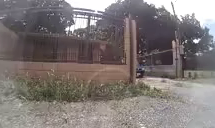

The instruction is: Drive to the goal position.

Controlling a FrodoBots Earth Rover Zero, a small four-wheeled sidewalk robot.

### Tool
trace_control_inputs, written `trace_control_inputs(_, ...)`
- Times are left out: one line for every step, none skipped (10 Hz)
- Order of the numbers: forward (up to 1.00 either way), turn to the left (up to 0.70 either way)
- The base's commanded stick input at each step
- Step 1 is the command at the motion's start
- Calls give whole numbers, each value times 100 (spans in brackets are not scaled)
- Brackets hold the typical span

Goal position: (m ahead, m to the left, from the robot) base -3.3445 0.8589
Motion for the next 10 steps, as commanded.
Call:
trace_control_inputs(0, 50)
trace_control_inputs(0, 50)
trace_control_inputs(0, 50)
trace_control_inputs(0, 50)
trace_control_inputs(0, 50)
trace_control_inputs(0, 50)
trace_control_inputs(0, 50)
trace_control_inputs(0, 50)
trace_control_inputs(0, 50)
trace_control_inputs(0, 50)
